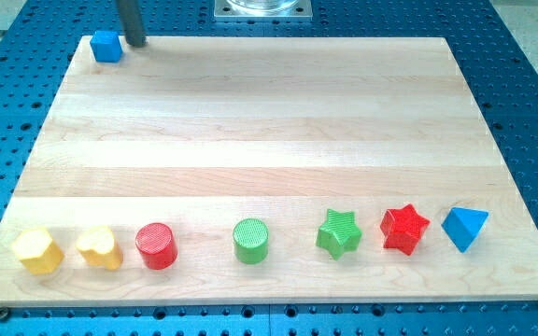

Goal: Push the cube towards the bottom left corner

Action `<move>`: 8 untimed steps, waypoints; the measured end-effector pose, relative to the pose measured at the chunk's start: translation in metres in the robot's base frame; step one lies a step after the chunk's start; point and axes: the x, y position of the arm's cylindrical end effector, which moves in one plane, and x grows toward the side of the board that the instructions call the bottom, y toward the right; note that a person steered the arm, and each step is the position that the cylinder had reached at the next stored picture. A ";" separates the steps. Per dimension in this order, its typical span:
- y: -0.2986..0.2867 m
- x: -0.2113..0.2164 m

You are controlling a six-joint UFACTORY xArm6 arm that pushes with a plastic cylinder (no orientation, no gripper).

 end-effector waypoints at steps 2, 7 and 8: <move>-0.032 0.016; -0.023 0.000; -0.023 0.001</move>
